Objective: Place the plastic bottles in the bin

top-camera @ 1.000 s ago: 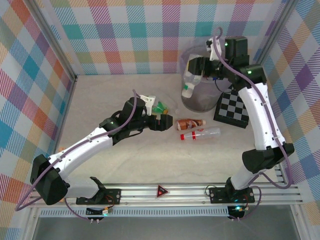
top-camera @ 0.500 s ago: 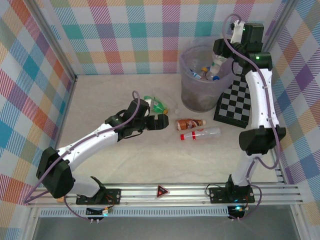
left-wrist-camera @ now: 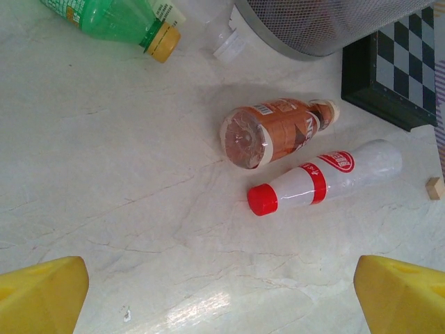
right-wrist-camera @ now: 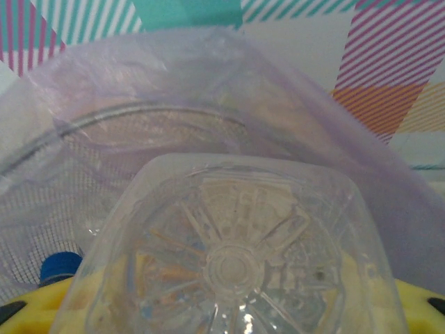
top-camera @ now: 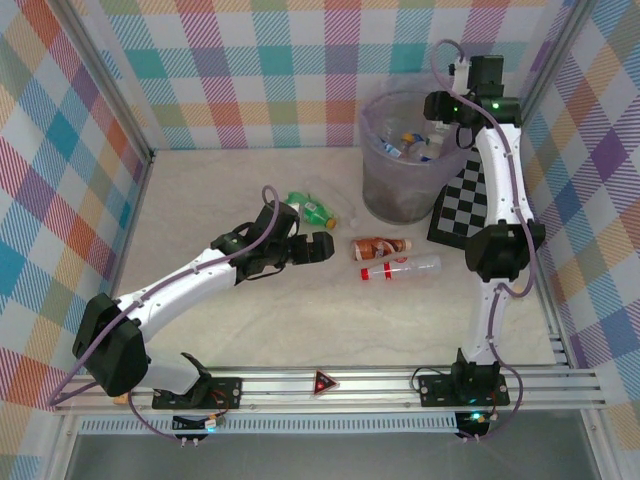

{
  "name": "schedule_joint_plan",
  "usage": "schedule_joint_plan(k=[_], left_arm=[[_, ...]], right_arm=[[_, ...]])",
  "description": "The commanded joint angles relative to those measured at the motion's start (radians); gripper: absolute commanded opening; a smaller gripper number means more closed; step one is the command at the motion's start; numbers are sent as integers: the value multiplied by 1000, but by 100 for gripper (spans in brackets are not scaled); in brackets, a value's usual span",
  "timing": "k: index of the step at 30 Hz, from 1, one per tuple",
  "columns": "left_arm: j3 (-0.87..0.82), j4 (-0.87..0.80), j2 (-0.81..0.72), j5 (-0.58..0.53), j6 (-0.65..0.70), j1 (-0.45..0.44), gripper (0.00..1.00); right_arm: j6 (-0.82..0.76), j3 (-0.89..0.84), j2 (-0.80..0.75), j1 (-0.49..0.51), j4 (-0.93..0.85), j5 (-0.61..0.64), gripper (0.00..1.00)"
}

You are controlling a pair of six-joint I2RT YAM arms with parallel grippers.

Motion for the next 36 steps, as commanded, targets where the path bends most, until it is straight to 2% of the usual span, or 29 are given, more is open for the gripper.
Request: schedule_joint_plan(k=[1, 8, 12, 16, 17, 21, 22, 32, 36], left_arm=[[10, -9, 15, 8, -11, 6, 98], [15, -4, 27, 12, -13, 6, 97], [16, -6, 30, 17, -14, 6, 97], [17, -4, 32, 18, -12, 7, 97], [18, -4, 34, 20, -13, 7, 97], [18, 0, 40, 26, -12, 7, 97], [18, 2, 41, 27, -12, 7, 97], [4, 15, 39, 30, -13, 7, 98], [-3, 21, 37, 32, -14, 7, 97]], right_arm=[[-33, -8, 29, 7, -46, 8, 14], [-47, -8, 83, 21, -64, 25, 19], [-42, -9, 106, 29, -65, 18, 28], [-37, -7, 113, 34, -51, -3, 33], [-37, -2, 116, 36, -50, -6, 36], [-35, 32, 122, 37, -71, -15, 72], [-35, 39, 120, 36, -75, -13, 75], [7, 79, -18, 37, -100, -87, 100], [26, 75, -84, 37, -120, -110, 100]])
